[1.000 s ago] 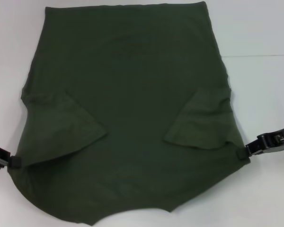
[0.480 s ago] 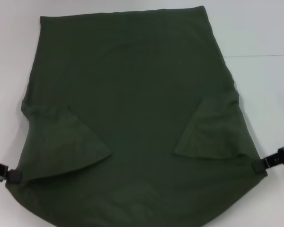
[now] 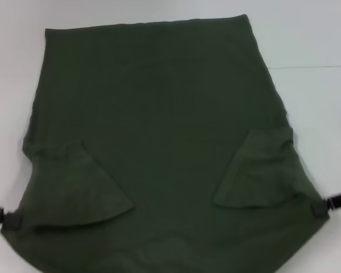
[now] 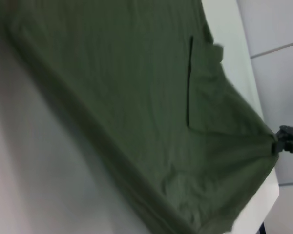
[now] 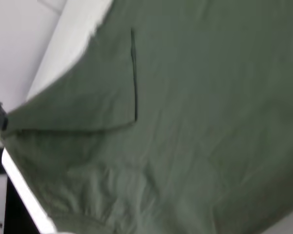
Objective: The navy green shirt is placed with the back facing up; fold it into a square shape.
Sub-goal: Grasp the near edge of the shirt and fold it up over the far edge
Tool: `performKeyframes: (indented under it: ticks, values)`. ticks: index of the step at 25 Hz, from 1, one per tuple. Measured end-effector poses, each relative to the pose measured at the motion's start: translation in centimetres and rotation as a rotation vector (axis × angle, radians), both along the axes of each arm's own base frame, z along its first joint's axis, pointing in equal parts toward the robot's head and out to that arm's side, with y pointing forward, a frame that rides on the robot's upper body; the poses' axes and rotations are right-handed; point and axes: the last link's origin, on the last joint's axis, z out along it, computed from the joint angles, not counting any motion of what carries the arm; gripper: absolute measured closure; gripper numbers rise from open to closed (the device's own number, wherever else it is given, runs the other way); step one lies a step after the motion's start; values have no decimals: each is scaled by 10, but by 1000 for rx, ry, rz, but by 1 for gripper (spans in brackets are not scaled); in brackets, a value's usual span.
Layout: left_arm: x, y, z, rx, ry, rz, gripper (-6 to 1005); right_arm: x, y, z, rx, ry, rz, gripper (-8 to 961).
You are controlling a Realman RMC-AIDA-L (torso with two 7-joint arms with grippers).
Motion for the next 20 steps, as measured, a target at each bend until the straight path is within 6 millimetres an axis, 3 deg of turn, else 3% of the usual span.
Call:
performKeyframes:
  ticks: [9,14,20]
  values:
    - [14,54,22,296,-51,96,994,-19,49,20,242,58,-73,895]
    - [21,85,22,444,-59,117,994,-38,83,20,388,84,-72,895]
    - [24,114,17,601,-66,157,995,-50,109,11,510,76,-77,894]
